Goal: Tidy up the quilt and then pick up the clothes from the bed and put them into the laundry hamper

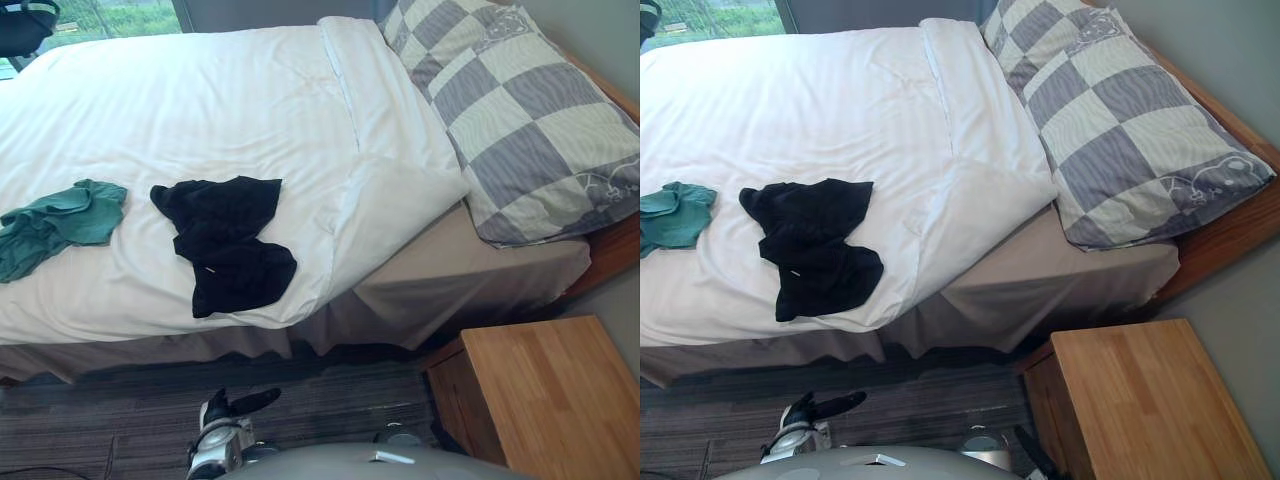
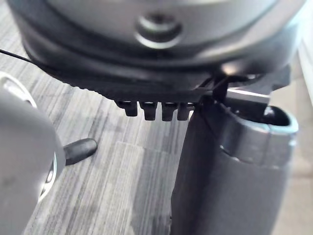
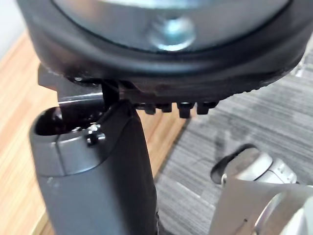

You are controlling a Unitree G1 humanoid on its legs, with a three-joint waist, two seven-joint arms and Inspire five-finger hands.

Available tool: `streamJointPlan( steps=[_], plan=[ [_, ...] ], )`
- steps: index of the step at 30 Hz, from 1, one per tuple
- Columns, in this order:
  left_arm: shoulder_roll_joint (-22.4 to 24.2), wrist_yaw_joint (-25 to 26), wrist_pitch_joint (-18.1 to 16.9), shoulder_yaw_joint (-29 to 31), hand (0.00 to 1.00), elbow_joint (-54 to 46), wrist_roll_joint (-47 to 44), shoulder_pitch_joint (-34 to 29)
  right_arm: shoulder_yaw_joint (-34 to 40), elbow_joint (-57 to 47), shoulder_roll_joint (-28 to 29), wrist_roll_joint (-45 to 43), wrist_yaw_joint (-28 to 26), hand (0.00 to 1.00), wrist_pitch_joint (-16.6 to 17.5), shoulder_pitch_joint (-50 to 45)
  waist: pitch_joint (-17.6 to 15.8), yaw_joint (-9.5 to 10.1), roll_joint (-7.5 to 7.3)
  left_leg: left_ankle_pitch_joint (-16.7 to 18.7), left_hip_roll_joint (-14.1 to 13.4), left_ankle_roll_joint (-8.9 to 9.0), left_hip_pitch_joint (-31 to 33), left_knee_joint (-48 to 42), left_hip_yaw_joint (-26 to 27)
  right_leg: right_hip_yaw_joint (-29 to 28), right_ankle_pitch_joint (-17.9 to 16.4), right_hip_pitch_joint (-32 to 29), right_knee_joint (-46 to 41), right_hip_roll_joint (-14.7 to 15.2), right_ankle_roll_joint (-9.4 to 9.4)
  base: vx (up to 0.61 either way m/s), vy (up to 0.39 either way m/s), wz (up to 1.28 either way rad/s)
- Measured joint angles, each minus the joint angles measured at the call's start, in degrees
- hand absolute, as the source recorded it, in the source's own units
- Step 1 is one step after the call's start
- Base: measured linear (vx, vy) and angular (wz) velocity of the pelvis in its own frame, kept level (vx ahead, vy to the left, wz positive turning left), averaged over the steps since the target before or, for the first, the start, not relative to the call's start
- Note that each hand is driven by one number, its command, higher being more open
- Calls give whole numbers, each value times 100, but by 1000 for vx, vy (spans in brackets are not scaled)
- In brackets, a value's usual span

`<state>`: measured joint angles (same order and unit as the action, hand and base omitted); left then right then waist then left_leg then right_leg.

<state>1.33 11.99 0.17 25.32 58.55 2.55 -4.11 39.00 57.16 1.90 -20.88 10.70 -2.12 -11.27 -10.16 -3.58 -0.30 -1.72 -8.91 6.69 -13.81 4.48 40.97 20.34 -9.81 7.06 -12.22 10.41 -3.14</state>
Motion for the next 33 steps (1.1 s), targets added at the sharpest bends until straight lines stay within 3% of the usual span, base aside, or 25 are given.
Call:
streamJointPlan(
  steps=[1, 4, 7, 9, 13, 17, 26, 32, 33],
  plan=[
    [15, 11, 31, 371, 100, -32, -145, -79, 239, -194, 17, -133, 25, 100, -41, -135, 24, 3, -32, -16, 35, -7, -41, 65, -47, 46, 2, 55, 5, 27, -3, -57, 37, 15],
    [-17, 13, 29, 760, 100, -70, -245, -319, 730, -897, -62, -262, 151, 100, -41, -375, 94, -9, -108, 44, 52, -28, -27, 70, -206, 131, 10, 176, 50, 47, -18, -37, 0, 27],
    [-42, -6, 35, 876, 100, -69, -242, -552, 1110, -1584, -580, -250, 241, 100, -42, -406, 212, -19, -172, 38, 55, -73, 46, 70, -295, 147, 29, 196, 56, 52, -49, -22, 2, 26],
    [-21, -58, 76, 824, 100, -73, -253, -725, 1273, -2096, -956, -236, 291, 100, -38, -363, 269, -30, -186, 12, 48, -71, 60, 70, -307, 157, 29, 200, 76, 40, -50, -28, -11, 7],
    [-266, -169, 116, 148, 100, -53, -242, -904, 1379, -2676, -1932, 47, 386, 100, 49, 161, 344, -107, -242, -112, 13, -57, 170, 70, -481, 223, 34, 205, 137, -30, -55, -61, -40, 15],
    [-420, -245, 90, -311, 100, -55, -236, -938, 1238, -2723, -2394, 268, 417, 100, 75, 705, 382, -143, -263, -197, 13, -86, 264, 72, -653, 295, 57, 185, 141, -27, -42, -62, -11, 15],
    [-578, -277, -21, -1114, 100, -68, -194, -940, -930, -3176, -3369, 1429, 325, 100, 111, 1501, 392, -209, -103, -319, 142, -222, 543, 73, -957, 442, 147, -2, 185, 52, -76, -57, 20, 12],
    [-595, -284, -45, -1240, 100, -184, -178, -940, -2246, -3788, -3830, 2021, 80, 100, 246, 2106, 315, -168, -84, -362, 219, -283, 648, 71, -1059, 475, 294, -14, 376, 51, -122, -2, 21, 4],
    [-612, -283, -100, -1329, 100, -201, -174, -938, -2725, -3945, -4017, 2247, -13, 100, 299, 2322, 309, -129, -75, -365, 236, -287, 704, 71, -1117, 498, 375, -8, 464, 42, -125, 24, 18, 5]
  ],
)
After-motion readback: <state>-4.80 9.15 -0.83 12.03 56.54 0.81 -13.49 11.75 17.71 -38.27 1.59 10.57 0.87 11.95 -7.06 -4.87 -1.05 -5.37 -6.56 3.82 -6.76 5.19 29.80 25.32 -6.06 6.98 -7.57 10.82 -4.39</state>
